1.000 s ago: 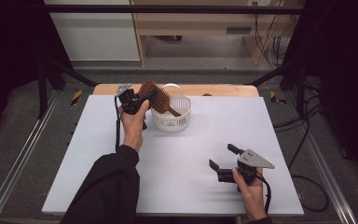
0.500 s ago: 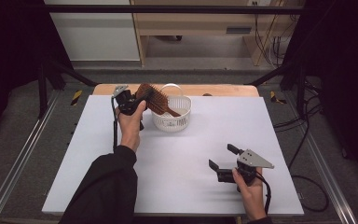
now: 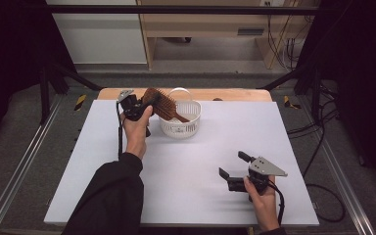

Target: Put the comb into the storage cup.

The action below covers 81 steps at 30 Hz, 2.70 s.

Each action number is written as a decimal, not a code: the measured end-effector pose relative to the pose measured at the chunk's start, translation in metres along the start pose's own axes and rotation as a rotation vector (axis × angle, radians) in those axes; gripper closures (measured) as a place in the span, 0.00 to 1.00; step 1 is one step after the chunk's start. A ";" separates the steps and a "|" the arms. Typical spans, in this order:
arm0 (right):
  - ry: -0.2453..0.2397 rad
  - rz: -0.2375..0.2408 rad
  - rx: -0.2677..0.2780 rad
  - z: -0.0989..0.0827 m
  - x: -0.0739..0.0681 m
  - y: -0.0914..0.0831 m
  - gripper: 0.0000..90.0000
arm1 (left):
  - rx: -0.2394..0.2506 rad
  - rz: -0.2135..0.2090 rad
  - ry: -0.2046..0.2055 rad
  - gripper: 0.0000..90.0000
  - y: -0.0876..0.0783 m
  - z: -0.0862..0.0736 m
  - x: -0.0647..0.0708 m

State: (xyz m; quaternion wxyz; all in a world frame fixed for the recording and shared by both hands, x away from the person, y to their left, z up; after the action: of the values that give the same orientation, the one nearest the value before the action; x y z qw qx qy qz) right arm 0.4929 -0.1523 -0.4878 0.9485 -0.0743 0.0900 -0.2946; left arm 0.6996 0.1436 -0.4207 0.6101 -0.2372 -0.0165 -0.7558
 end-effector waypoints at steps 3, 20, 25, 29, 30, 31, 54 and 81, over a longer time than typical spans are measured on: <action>0.000 0.000 0.000 0.000 0.000 0.000 0.05 | -0.009 0.000 0.000 0.47 0.001 -0.001 0.000; 0.002 0.003 -0.004 -0.001 0.000 0.001 0.05 | -0.005 0.003 -0.003 0.43 0.001 -0.001 -0.003; 0.003 0.004 -0.003 -0.001 0.000 0.001 0.05 | -0.006 0.006 -0.003 0.42 0.001 -0.001 -0.004; 0.002 0.003 -0.003 -0.001 0.000 0.001 0.05 | -0.004 0.011 -0.001 0.41 0.001 0.000 -0.005; 0.002 0.003 -0.003 -0.001 0.000 0.001 0.05 | -0.003 0.011 0.001 0.40 0.001 0.000 -0.005; 0.002 0.003 -0.003 -0.001 0.000 0.001 0.05 | -0.001 0.012 0.004 0.39 0.001 0.000 -0.005; -0.001 0.002 0.000 0.000 0.000 0.000 0.05 | 0.028 0.041 0.069 0.22 -0.003 0.004 -0.001; -0.002 0.000 -0.003 0.000 0.000 0.000 0.05 | 0.032 0.062 0.101 0.04 -0.004 0.004 0.002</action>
State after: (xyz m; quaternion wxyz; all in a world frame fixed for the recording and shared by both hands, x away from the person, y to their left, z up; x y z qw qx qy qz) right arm 0.4933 -0.1521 -0.4881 0.9484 -0.0761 0.0896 -0.2946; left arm 0.6967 0.1441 -0.4149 0.6370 -0.1892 0.0095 -0.7472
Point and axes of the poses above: each handheld gripper's, and its own axes: y roughly forward along the jaws, z roughly out of its top, x roughly to its right, the point moved 8 cm from there along y, roughly forward along the jaws, and after that the axes turned 15 degrees about z, right-handed, at the moved point
